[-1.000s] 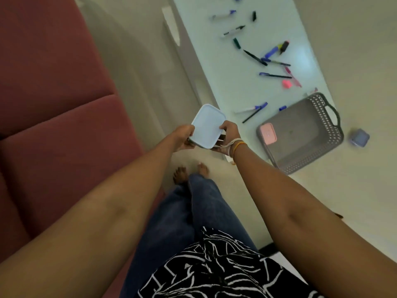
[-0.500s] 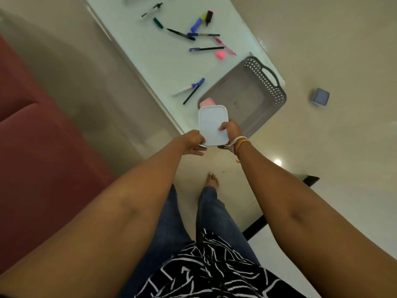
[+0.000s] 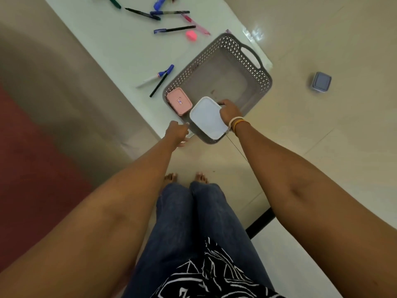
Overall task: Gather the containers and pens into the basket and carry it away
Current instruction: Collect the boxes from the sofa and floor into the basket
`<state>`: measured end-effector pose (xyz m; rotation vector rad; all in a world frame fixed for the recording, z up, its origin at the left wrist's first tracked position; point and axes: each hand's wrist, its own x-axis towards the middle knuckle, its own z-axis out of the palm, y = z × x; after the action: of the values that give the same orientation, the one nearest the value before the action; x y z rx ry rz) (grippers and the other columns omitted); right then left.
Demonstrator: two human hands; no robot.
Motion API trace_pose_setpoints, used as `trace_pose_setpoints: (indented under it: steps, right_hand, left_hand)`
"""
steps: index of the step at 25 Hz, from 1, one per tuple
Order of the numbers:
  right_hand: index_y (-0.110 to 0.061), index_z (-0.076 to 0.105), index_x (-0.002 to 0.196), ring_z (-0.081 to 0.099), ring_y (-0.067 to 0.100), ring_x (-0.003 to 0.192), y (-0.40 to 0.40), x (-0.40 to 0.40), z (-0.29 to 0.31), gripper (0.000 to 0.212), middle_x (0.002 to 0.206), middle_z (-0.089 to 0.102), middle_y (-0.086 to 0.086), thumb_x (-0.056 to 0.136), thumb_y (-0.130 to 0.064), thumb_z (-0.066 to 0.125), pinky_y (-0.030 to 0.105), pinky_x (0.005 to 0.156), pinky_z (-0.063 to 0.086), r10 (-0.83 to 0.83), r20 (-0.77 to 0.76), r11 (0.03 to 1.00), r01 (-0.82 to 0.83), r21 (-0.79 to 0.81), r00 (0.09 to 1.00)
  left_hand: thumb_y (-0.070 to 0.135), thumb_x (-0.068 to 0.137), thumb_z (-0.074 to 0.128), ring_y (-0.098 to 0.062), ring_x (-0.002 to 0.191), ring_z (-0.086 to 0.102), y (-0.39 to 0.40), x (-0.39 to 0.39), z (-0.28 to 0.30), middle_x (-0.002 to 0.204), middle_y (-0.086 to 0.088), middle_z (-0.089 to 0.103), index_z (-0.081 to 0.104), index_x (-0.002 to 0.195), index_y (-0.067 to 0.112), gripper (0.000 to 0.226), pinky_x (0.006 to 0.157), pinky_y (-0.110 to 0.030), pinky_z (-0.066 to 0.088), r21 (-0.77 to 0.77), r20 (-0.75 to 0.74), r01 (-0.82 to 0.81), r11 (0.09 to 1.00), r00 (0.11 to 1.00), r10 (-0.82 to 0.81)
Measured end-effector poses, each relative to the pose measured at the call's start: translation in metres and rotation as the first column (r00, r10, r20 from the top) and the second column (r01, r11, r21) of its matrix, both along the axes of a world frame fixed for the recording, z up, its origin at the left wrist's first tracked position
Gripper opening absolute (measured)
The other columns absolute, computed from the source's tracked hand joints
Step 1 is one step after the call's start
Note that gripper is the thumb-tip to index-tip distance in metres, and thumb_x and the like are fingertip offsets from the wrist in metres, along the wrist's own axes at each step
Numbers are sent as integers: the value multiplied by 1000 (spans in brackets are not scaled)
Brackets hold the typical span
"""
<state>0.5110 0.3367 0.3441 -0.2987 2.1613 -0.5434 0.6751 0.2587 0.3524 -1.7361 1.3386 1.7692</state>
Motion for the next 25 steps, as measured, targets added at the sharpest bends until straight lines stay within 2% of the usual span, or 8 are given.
trace_pose_setpoints:
  steps: [3,6,8,10,14,18,22,25]
  right_hand:
    - [-11,56,126,52,32,117,-8,6,-26,46,133,55,15,87,-1,34,31,89,42,101,24,993,-102,50,995]
    - [-10,55,106,55,34,108,-12,9,-36,27,126,57,21,87,-2,37,31,85,41,219,3,969,-218,118,976]
    - [-7,53,115,53,36,115,-9,13,-28,29,129,55,20,89,-5,40,34,89,42,240,-17,958,-234,166,971]
    - [-5,45,134,49,37,124,-2,16,-8,43,136,51,19,91,-8,44,38,99,43,256,-54,949,-240,204,965]
    - [-5,41,137,49,38,125,20,15,59,49,136,49,21,89,-6,48,41,101,44,229,-134,961,-202,189,964]
    - [-8,37,140,51,39,121,50,3,120,51,134,49,21,90,-11,48,44,98,47,131,-174,982,-103,159,976]
    - [-9,34,143,48,38,124,93,-33,153,53,136,46,20,91,-8,43,43,98,44,63,-249,989,-27,143,967]
    - [-8,36,140,48,37,123,129,-75,164,50,135,47,20,91,-8,43,42,96,43,11,-285,990,31,141,959]
  left_hand:
    - [22,93,54,-25,90,64,-2,-2,-22,121,-13,64,47,131,7,41,86,-39,53,-4,-68,5,1000,998,-5]
    - [16,91,55,-26,94,66,-7,-5,-26,118,-13,66,52,123,6,34,86,-39,53,-108,-38,82,991,995,-87]
    - [16,92,50,-31,105,63,-9,-3,-15,123,-15,62,48,126,5,36,91,-41,51,-179,43,203,963,979,-199]
    - [16,92,47,-35,117,55,-7,-1,7,129,-18,54,37,132,4,43,96,-43,48,-304,182,405,862,913,-365]
    - [12,89,51,-35,121,47,0,-6,73,131,-18,45,26,139,6,57,93,-48,48,-505,351,711,489,687,-637]
    - [13,91,49,-34,122,46,14,-41,133,133,-18,44,29,138,6,51,93,-46,47,-548,320,772,322,550,-772]
    - [7,89,48,-34,126,44,41,-98,167,139,-20,39,19,146,5,64,100,-44,42,-610,311,777,156,416,-854]
    - [8,89,46,-36,128,41,67,-151,179,140,-22,37,19,145,3,63,103,-50,41,-602,315,792,102,353,-881]
